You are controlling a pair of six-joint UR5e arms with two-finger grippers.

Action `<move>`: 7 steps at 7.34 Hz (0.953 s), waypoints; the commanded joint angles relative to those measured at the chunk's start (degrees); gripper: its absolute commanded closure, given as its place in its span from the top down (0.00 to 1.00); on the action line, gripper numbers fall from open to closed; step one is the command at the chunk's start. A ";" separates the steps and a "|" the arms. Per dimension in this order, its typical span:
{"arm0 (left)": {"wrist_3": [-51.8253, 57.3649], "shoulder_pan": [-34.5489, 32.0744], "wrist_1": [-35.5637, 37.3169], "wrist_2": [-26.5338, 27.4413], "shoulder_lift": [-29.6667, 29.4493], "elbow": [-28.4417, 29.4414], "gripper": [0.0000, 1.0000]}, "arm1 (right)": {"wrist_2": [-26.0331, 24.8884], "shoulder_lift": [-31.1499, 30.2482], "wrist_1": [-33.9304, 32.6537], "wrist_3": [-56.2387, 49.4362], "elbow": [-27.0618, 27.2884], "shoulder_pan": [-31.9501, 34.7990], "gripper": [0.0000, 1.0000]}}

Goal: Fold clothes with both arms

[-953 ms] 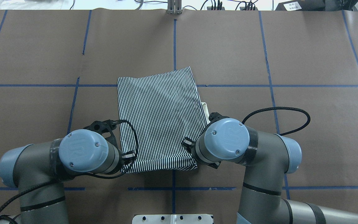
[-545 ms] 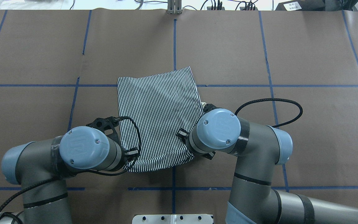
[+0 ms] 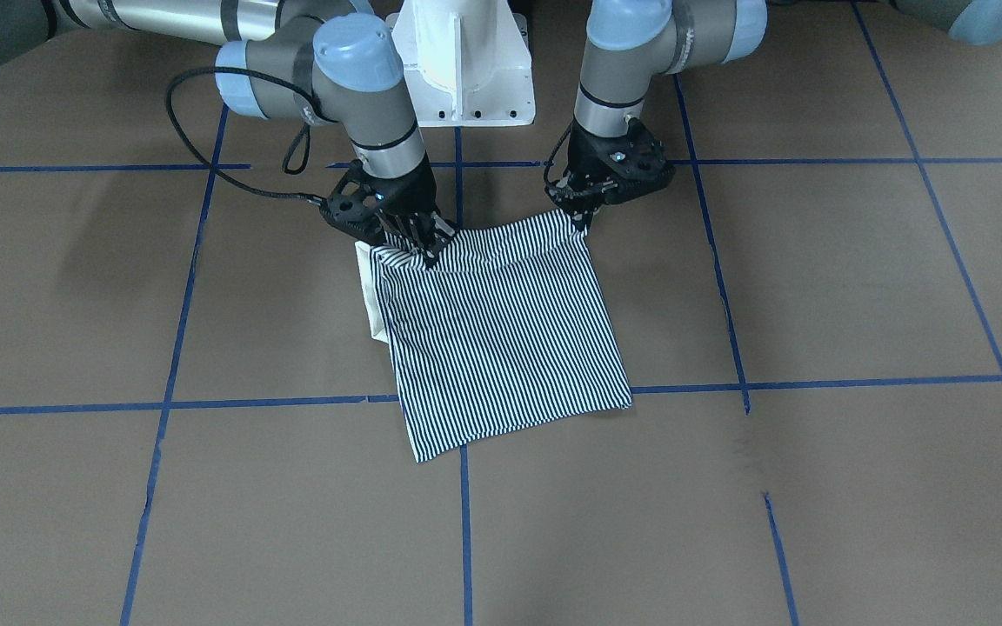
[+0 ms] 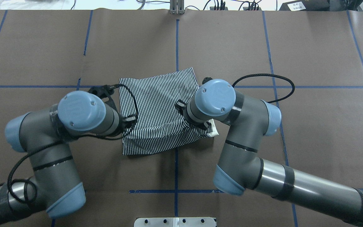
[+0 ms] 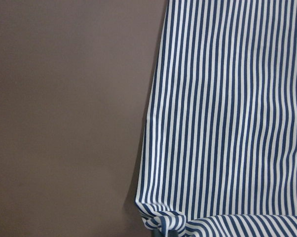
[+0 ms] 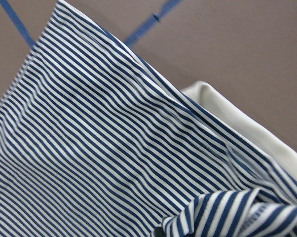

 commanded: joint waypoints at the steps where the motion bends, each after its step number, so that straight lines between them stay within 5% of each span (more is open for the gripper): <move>1: 11.12 -11.82 -10.16 -0.12 -3.44 13.86 0.65 | -0.79 9.53 16.37 -3.64 -22.01 7.76 0.20; 2: 19.46 -15.97 -12.03 -0.21 -3.45 16.10 1.00 | -3.15 11.56 19.34 -6.09 -28.29 9.18 0.99; 3: 21.11 -16.97 -13.01 -0.30 -3.36 16.64 1.00 | -6.22 11.67 19.46 -13.34 -28.61 9.20 1.00; 7: 21.21 -17.06 -13.11 -0.74 -3.36 16.47 1.00 | -5.03 12.37 19.02 -20.40 -28.09 11.22 1.00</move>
